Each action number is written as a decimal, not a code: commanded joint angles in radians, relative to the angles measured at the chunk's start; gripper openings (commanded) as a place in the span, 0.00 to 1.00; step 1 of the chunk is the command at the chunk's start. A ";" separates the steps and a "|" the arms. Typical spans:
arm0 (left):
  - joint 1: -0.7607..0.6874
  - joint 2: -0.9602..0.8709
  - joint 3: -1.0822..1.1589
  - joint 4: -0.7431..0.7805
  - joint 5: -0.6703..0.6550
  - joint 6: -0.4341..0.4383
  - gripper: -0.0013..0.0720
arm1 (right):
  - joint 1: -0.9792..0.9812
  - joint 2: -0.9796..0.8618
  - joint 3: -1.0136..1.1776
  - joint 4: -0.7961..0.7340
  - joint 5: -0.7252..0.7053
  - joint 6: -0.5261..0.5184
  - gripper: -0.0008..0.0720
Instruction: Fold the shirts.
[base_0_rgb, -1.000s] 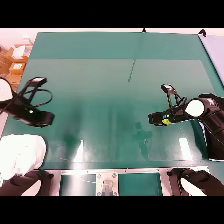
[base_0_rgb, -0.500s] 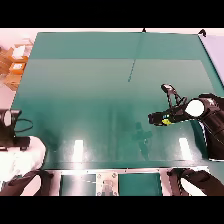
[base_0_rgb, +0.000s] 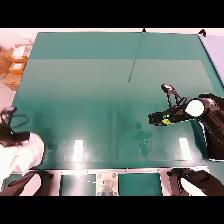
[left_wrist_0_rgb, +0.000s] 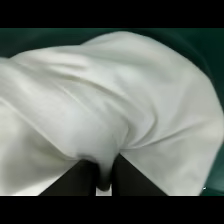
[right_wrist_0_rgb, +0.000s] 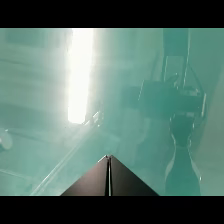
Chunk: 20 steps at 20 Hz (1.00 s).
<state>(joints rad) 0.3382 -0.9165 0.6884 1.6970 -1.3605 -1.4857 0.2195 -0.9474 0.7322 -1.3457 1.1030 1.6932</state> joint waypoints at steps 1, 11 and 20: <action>-0.097 0.001 0.271 -0.385 -0.111 0.021 0.05 | 0.001 0.001 0.000 0.000 -0.001 0.000 0.04; -0.898 -0.196 0.512 -0.643 0.422 -0.058 0.06 | 0.001 0.001 0.000 0.001 -0.003 0.000 0.04; -0.739 -0.405 0.589 -0.616 0.236 -0.019 0.99 | -0.061 0.001 0.074 -0.044 0.137 -0.004 0.76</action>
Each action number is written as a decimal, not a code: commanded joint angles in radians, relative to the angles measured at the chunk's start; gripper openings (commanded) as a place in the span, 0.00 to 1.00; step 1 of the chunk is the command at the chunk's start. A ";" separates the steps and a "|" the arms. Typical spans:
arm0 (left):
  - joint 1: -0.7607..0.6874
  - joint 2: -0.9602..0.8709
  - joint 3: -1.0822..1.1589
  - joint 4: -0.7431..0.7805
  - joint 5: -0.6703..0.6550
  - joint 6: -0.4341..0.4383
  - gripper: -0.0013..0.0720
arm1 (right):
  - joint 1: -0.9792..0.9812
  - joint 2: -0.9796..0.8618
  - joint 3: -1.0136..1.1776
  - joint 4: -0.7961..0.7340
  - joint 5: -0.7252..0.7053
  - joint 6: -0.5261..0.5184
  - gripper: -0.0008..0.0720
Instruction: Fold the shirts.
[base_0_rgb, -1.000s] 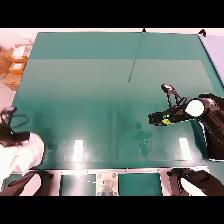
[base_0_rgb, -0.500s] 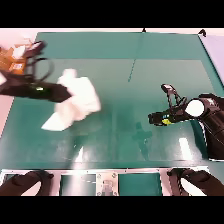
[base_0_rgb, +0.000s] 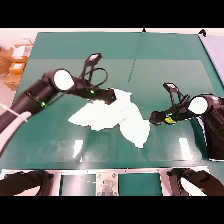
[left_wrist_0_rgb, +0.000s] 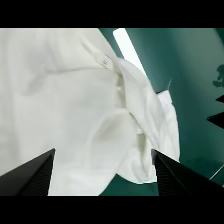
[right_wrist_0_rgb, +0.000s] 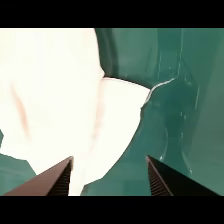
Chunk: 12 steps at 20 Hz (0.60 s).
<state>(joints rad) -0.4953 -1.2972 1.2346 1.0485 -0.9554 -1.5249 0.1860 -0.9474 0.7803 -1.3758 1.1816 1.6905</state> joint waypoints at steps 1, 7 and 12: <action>0.142 -0.024 0.045 0.044 -0.243 0.037 0.99 | -0.026 0.001 0.016 -0.009 0.057 -0.001 0.76; 0.233 -0.041 -0.169 -0.017 -0.147 0.193 0.99 | 0.140 -0.018 -0.232 0.278 -0.202 -0.057 0.76; 0.213 -0.198 -0.240 -0.394 0.002 0.444 0.99 | 0.267 -0.159 -0.253 0.288 -0.315 -0.041 0.76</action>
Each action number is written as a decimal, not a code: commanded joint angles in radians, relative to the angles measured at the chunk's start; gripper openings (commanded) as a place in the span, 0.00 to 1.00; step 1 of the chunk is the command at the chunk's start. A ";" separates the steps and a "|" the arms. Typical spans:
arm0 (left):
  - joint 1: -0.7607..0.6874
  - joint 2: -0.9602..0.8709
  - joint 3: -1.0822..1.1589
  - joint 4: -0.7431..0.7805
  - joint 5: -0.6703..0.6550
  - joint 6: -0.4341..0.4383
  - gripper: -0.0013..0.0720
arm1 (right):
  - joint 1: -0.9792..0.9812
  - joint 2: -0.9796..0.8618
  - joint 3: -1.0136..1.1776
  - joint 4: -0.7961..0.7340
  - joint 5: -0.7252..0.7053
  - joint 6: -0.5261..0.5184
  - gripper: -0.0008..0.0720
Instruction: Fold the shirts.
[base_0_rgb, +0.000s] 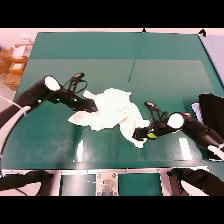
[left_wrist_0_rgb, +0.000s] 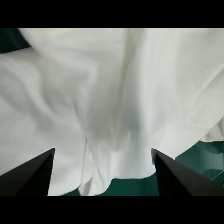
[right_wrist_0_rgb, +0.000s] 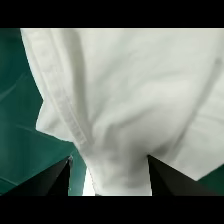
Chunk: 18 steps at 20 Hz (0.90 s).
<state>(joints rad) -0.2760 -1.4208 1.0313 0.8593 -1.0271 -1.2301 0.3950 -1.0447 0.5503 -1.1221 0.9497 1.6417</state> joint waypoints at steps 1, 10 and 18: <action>-0.018 -0.099 -0.037 -0.242 0.087 0.173 0.99 | 0.058 -0.081 -0.019 0.034 -0.082 0.008 0.76; -0.034 -0.111 0.089 -0.188 0.026 0.180 0.05 | 0.054 -0.095 -0.017 0.030 -0.082 0.007 0.04; -0.034 0.067 0.429 0.264 -0.109 -0.036 0.05 | -0.210 -0.034 0.300 -0.102 0.213 -0.023 0.03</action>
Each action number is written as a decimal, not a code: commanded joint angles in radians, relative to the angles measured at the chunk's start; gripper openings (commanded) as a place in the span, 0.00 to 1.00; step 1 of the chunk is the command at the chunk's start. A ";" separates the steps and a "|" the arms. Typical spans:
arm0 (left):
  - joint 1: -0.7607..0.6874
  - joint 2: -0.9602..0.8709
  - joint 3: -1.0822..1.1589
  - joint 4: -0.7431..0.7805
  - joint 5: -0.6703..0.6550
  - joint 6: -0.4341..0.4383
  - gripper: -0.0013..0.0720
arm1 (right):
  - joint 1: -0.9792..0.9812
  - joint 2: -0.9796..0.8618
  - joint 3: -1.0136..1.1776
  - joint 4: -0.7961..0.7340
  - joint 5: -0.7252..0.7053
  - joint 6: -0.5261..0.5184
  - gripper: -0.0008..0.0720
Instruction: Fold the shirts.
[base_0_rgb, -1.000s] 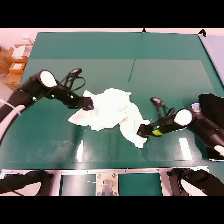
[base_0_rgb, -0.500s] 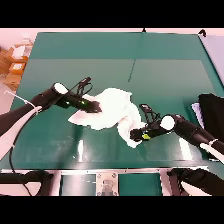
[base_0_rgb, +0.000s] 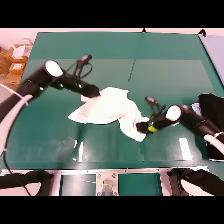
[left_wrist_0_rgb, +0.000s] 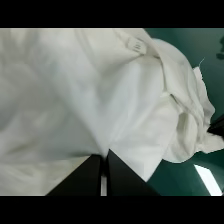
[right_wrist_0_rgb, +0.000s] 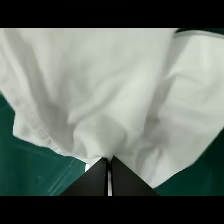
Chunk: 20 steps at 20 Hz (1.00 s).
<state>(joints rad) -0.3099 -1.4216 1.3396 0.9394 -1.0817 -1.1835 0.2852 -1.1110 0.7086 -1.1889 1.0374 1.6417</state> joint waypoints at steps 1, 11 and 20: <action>0.000 0.098 0.172 0.201 -0.068 -0.086 0.05 | -0.138 0.055 0.225 -0.035 0.159 -0.031 0.04; 0.000 0.421 0.768 0.153 -0.075 -0.125 0.05 | -0.370 0.211 1.321 -0.036 0.211 -0.058 0.03; 0.000 0.529 0.712 0.335 0.054 -0.137 0.05 | -0.370 0.275 1.287 -0.029 0.154 -0.058 0.04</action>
<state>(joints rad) -0.3103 -0.8948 2.0800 1.1690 -1.0538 -1.3098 -0.0830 -0.8436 2.0407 -1.2186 1.1995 1.5845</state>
